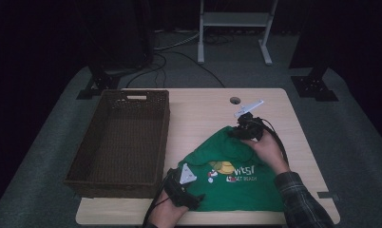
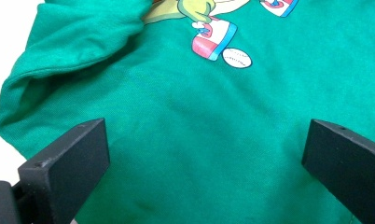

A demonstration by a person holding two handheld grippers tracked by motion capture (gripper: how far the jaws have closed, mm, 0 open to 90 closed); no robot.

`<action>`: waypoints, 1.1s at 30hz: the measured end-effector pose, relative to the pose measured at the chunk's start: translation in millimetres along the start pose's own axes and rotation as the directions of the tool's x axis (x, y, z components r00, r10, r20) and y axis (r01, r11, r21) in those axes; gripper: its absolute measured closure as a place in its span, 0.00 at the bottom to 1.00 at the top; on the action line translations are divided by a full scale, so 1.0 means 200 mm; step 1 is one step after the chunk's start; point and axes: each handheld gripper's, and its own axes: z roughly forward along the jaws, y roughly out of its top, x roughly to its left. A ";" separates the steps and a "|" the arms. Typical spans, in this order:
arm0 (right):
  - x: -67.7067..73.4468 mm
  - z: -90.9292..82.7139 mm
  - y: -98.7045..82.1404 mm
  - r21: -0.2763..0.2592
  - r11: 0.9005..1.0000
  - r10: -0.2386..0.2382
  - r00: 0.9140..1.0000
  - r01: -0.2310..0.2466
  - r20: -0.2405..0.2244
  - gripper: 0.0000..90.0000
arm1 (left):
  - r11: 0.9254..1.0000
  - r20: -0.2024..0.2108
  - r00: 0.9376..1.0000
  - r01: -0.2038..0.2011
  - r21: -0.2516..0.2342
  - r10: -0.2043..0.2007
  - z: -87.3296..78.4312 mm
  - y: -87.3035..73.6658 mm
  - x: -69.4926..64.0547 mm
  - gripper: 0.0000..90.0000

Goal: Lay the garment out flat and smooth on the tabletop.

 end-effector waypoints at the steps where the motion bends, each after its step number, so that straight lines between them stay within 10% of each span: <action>1: 0.00 0.00 0.00 0.000 1.000 0.002 1.000 -0.002 0.001 0.89 | 1.000 0.000 1.000 0.000 0.000 0.000 0.00 0.00 0.00 0.00; 33: -0.16 0.17 -0.03 0.035 0.994 0.103 0.994 -0.104 0.027 0.89 | 1.000 0.000 1.000 -0.006 0.003 0.006 0.00 0.00 0.00 0.00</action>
